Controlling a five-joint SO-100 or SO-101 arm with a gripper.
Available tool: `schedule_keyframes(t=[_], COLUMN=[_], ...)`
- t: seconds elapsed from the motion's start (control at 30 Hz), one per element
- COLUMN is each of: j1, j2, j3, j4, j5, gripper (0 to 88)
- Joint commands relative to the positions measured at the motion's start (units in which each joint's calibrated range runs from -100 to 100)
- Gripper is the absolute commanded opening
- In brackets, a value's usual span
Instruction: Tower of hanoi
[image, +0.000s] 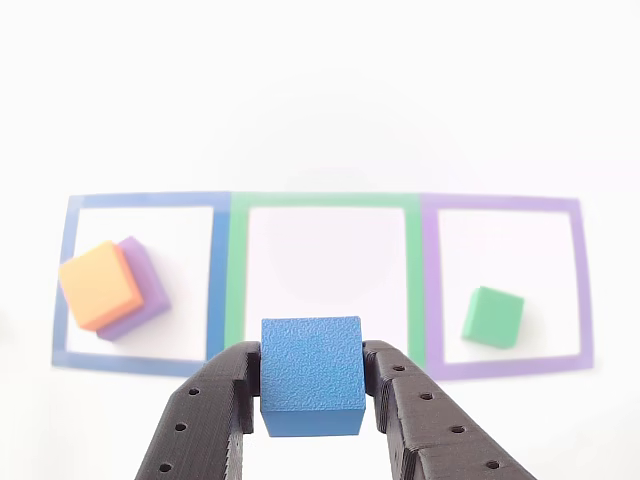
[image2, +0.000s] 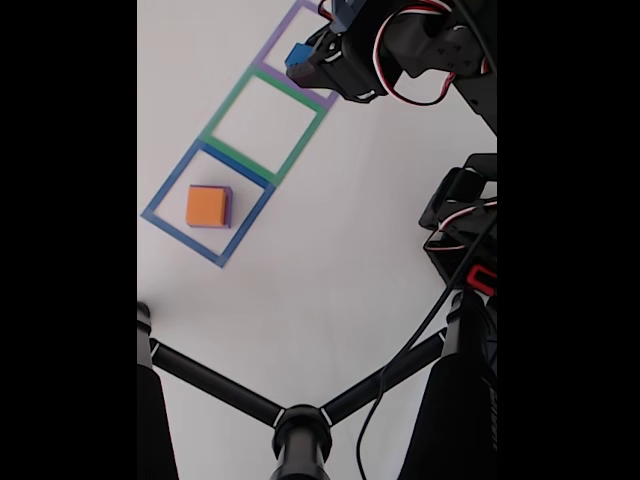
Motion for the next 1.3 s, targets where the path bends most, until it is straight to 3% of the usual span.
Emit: schedule_keyframes(t=[0.0, 0.7, 1.0, 1.27], j1=[-0.24, -0.24, 1.3, 2.64], j2=[-1.24, 7.07, 19.83, 27.82], j3=[7.09, 66.45, 71.45, 71.91], j4=[-7.36, -85.99, -104.69, -112.95], j5=[0.39, 0.39, 0.39, 0.39], gripper=[3.9, 3.7, 3.6, 3.9])
